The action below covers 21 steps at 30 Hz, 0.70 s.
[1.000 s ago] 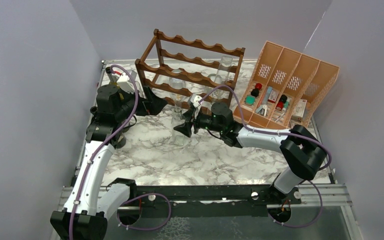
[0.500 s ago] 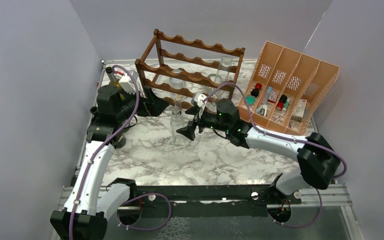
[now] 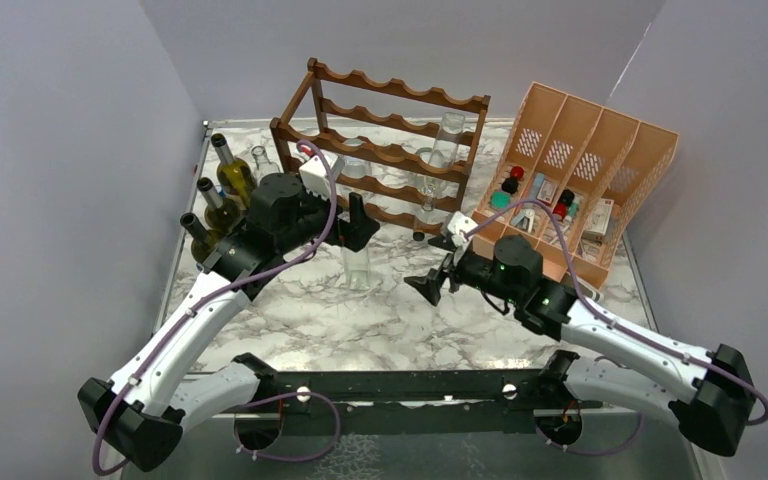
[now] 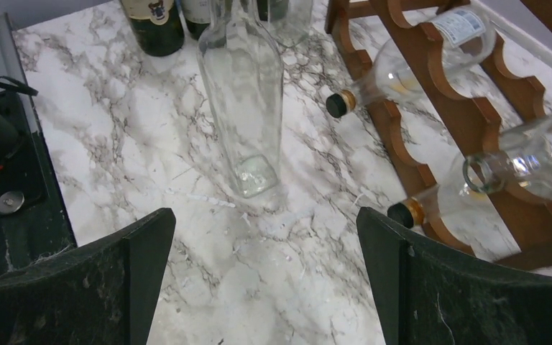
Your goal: Take the wine bottle off the wine rack
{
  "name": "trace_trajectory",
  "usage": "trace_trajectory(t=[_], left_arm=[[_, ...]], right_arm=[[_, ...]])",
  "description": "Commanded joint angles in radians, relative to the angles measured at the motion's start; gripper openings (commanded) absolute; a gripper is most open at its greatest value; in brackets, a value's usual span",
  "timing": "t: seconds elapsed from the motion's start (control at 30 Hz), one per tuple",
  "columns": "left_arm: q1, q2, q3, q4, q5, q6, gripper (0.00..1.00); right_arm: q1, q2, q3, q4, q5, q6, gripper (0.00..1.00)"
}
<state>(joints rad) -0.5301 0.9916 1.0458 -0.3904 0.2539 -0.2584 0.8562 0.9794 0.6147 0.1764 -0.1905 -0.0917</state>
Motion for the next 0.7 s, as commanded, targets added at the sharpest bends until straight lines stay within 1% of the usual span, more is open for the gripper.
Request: trace_trajectory(t=[0.0,0.1,0.17,0.3,0.43,0.5,0.67], left_arm=[[-0.057,0.033,0.032,-0.034,-0.246,0.074,0.99],[-0.088,0.053,0.037,-0.035,-0.284,0.071,0.99],[-0.107,0.061,0.035,-0.036,-0.326,0.075,0.95],[-0.128,0.084,0.035,-0.045,-0.362,0.11,0.83],[-0.151,0.103,0.023,-0.058,-0.373,0.108,0.72],[-0.162,0.112,0.024,-0.068,-0.383,0.105,0.63],[-0.19,0.117,0.026,-0.09,-0.452,0.119,0.5]], right_arm=[[0.004,-0.11,-0.038,-0.092,0.145,0.109,1.0],[0.004,-0.146,-0.046,-0.135,0.155,0.133,1.0],[0.004,-0.153,-0.047,-0.156,0.156,0.144,1.0],[0.004,-0.153,-0.036,-0.174,0.172,0.161,1.0],[0.004,-0.139,-0.022,-0.178,0.159,0.14,1.0],[0.004,-0.132,-0.016,-0.177,0.157,0.134,1.0],[0.004,-0.122,-0.017,-0.167,0.152,0.121,1.0]])
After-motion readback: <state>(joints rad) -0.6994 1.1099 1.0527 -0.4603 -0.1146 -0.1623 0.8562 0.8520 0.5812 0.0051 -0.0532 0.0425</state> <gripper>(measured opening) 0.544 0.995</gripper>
